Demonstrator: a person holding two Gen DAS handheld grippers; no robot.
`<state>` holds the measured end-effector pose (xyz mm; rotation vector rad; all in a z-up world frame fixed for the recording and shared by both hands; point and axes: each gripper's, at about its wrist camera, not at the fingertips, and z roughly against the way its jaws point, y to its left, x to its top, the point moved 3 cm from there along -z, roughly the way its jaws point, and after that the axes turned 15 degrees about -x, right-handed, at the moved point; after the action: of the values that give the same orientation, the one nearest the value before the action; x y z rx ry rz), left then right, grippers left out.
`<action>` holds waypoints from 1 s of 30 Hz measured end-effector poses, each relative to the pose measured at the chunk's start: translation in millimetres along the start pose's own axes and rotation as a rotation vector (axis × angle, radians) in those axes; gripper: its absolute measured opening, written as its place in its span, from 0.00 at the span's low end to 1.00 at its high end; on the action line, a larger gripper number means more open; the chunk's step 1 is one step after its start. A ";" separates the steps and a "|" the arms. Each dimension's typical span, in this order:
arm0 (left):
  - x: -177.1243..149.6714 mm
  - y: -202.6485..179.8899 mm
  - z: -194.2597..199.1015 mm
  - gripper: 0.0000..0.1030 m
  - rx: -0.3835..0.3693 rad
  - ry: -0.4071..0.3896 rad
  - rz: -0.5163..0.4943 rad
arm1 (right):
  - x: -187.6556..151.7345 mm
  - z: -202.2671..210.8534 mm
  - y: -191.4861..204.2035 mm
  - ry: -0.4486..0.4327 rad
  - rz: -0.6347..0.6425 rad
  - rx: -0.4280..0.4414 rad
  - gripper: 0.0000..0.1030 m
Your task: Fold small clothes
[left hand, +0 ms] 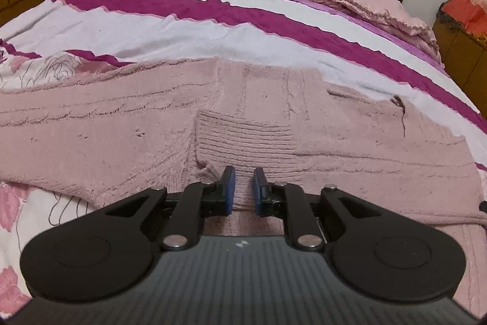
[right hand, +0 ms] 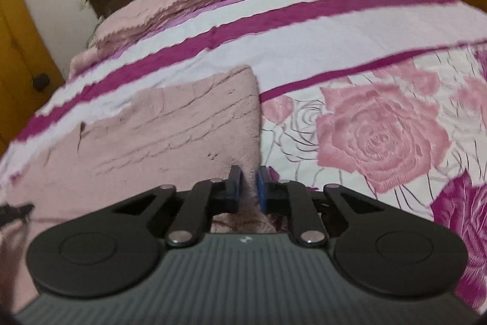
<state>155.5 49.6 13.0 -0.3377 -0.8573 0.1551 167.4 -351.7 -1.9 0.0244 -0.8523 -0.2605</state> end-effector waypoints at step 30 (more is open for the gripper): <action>-0.5 21.5 169.3 0.59 0.155 -0.034 0.036 | -27.7 150.8 72.6 -0.205 0.043 0.177 0.69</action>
<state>26.2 108.4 107.6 -0.2061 -0.8672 0.2597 53.2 -262.5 86.2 0.1468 -1.0772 -0.1482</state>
